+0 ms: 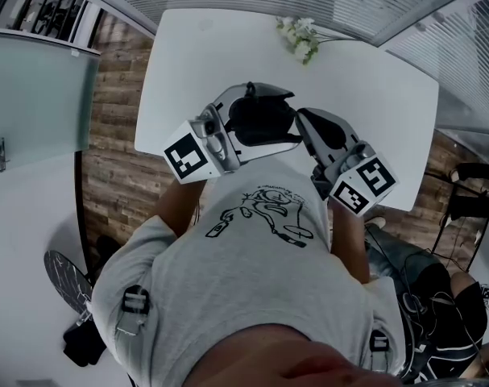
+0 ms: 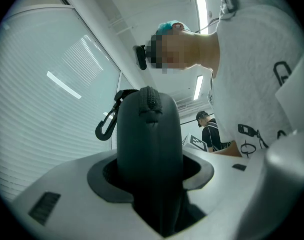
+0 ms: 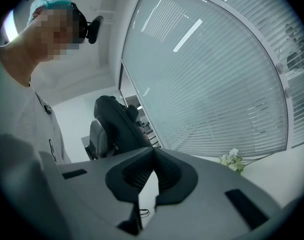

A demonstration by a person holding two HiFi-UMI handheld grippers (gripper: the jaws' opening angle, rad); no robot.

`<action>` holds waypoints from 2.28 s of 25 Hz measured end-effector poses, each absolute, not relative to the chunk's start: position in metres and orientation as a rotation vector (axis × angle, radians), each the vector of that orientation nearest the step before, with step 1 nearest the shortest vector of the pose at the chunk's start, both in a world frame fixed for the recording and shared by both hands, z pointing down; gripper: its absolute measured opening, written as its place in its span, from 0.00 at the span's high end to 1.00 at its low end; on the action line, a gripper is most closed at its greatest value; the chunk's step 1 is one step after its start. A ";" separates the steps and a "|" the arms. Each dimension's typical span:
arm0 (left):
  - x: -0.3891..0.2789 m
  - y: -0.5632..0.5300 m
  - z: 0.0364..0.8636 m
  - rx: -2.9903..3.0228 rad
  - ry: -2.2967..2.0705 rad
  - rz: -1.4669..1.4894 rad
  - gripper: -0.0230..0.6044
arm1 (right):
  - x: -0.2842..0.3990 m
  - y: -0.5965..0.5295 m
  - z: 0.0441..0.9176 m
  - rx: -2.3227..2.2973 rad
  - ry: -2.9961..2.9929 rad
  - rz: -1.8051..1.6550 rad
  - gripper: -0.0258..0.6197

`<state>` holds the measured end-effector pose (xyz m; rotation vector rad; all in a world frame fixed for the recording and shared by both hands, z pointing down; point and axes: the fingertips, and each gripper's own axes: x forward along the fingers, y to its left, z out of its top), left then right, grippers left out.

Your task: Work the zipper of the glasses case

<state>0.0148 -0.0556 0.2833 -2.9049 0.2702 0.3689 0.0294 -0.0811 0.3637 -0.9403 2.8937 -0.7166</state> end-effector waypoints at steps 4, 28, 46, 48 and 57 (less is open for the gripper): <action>0.010 -0.056 0.278 -2.907 0.264 0.402 0.57 | 0.025 -0.080 0.363 -0.916 2.897 -0.730 0.95; -0.013 -0.063 0.226 -2.910 0.188 0.814 0.57 | 0.014 -0.076 0.369 -1.141 3.066 -0.309 0.78; -0.009 -0.063 0.232 -2.956 0.198 0.830 0.57 | 0.014 -0.081 0.347 -1.488 3.123 0.289 0.95; -0.008 -0.064 0.232 -2.963 0.205 0.850 0.57 | 0.015 -0.079 0.348 -1.484 3.130 0.299 0.96; -0.013 -0.073 0.236 -2.997 0.270 0.940 0.57 | 0.010 -0.078 0.356 -1.452 3.150 0.289 0.96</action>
